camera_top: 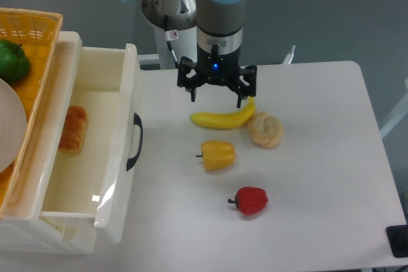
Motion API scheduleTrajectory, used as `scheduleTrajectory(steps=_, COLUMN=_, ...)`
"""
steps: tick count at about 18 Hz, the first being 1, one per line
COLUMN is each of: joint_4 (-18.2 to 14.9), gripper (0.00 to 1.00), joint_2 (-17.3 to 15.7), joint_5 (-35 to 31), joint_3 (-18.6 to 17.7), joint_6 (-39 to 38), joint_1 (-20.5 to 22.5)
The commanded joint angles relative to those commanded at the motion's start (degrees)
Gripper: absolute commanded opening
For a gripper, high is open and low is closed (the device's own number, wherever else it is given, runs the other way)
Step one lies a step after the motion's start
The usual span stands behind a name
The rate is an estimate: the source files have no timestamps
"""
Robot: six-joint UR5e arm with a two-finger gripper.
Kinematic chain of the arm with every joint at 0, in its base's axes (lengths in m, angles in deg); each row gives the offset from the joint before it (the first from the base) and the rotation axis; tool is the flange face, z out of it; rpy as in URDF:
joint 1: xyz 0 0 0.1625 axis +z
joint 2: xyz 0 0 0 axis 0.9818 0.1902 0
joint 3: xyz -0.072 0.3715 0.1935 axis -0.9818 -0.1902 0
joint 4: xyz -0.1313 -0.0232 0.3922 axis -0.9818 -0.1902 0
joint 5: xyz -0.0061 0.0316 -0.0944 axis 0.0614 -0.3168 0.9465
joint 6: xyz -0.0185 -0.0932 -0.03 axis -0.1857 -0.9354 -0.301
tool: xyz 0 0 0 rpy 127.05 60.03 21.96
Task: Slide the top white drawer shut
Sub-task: 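Lower the gripper and move it toward the open white drawer's front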
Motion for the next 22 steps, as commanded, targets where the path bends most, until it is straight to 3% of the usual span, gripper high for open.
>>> scheduleTrajectory(steps=7, joint_4=0.3, gripper=1.0, joint_2=1.3, joint_5=0.1, joint_3=0.0, joint_6=1.8, joint_1=2.2)
scheduleTrajectory(steps=17, joint_4=1.1, gripper=1.0, joint_2=4.7, joint_5=-0.2, joint_3=-0.4, joint_6=-2.2, joint_1=3.9)
scheduleTrajectory(steps=22, joint_4=2.1, gripper=1.0, joint_2=5.7, joint_5=-0.1, joint_3=-2.5, joint_6=-3.0, joint_1=3.5)
